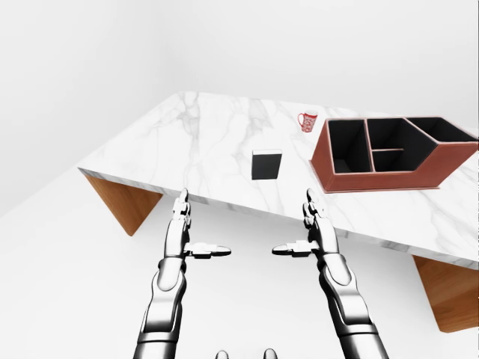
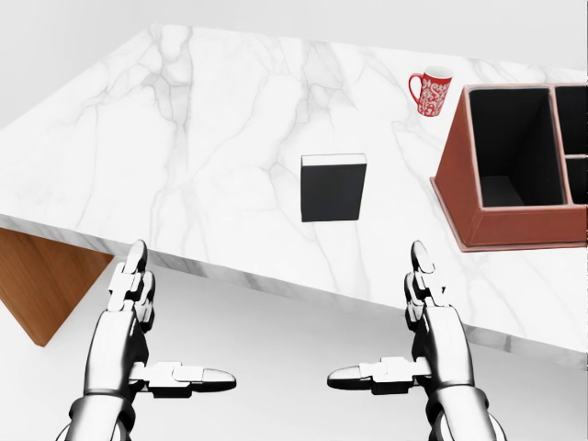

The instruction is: Pick up the book and place it in the left compartment of the caddy.

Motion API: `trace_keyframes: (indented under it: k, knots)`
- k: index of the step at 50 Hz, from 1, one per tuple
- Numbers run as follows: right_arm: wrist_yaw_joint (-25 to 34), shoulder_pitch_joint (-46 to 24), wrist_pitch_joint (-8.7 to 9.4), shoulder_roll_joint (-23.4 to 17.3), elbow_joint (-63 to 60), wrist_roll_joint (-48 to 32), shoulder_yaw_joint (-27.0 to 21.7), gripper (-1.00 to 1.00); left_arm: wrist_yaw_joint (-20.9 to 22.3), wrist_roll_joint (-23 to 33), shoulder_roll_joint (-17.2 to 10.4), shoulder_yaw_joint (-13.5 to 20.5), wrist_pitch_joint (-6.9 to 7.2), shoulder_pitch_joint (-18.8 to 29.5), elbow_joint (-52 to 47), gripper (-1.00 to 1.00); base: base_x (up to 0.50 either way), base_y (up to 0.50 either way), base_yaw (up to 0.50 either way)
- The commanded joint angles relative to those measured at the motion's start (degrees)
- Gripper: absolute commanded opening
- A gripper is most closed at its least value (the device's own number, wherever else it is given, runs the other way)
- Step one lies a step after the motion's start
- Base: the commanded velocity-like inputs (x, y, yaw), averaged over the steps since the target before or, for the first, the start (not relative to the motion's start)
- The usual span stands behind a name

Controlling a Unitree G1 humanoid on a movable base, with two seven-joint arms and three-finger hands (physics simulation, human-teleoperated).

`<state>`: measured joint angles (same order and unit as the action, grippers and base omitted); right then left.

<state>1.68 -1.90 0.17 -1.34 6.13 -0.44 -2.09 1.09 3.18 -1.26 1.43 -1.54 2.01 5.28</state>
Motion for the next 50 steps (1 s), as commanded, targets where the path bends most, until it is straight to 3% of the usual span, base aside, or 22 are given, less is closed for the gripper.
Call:
trace_keyframes:
  k: [1,5,17,18,22,26,29,34,37,39,42,43,50]
  knots:
    - [-0.1,0.0,0.10,0.0,0.1,0.0,0.0,1.00,-0.1,0.0,-0.1,0.1,-0.20,0.2,0.4,1.00,0.05,-0.16,0.00]
    - [-0.2,-0.3,-0.34,0.0,0.8,0.0,-0.1,1.00,0.0,-0.1,-0.2,0.3,-0.91,0.5,1.6,1.00,0.05,-0.16,0.00]
    - [-0.1,-0.1,0.27,0.0,-0.1,0.0,0.0,1.00,0.0,0.0,0.0,0.0,0.16,0.1,0.1,1.00,0.05,-0.16,0.00]
    - [-0.1,-0.2,0.00,-0.1,0.3,0.1,-0.1,1.00,0.1,-0.1,-0.1,0.1,-0.34,0.3,0.8,1.00,0.05,-0.16,0.00]
    - [-0.1,0.0,0.46,0.0,-0.3,0.0,0.0,1.00,0.1,0.0,0.0,0.0,0.16,0.2,0.1,1.00,0.05,-0.16,0.00]
    - [-0.1,-0.1,0.19,0.0,0.0,0.0,0.0,1.00,0.1,0.0,-0.1,0.1,-0.43,0.3,0.7,1.00,0.05,-0.16,0.00]
    - [-0.1,-0.2,-0.12,0.0,0.4,0.0,-0.1,1.00,0.1,0.1,0.0,0.0,0.04,0.1,0.1,1.00,0.05,-0.16,0.00]
    - [0.0,-0.2,0.28,0.0,0.1,0.0,-0.1,1.00,0.2,0.0,-0.1,0.1,-0.81,0.4,1.2,1.00,0.05,-0.16,0.00]
    - [0.0,-0.5,-0.39,-0.1,1.1,0.0,-0.2,1.00,0.2,0.0,-0.2,0.2,-1.12,0.6,1.6,1.00,0.05,-0.16,0.00]
    - [0.0,-0.3,-0.05,-0.1,0.5,0.0,-0.1,1.00,0.2,-0.1,0.0,0.0,-0.15,0.2,0.3,1.00,0.05,-0.16,0.00]
    - [0.0,-0.5,-0.16,-0.1,0.8,0.1,-0.2,1.00,0.2,0.1,-0.1,0.0,-0.16,0.2,0.3,1.00,0.05,-0.16,0.00]
    - [0.0,-0.5,-0.25,-0.1,0.9,0.1,-0.2,1.00,0.2,0.0,-0.1,0.1,-0.84,0.5,1.3,1.00,0.05,-0.16,0.00]
    - [0.0,-0.4,-0.37,-0.1,0.9,0.0,-0.1,1.00,0.2,0.1,-0.1,0.1,-0.74,0.5,1.3,1.00,0.05,-0.16,0.00]
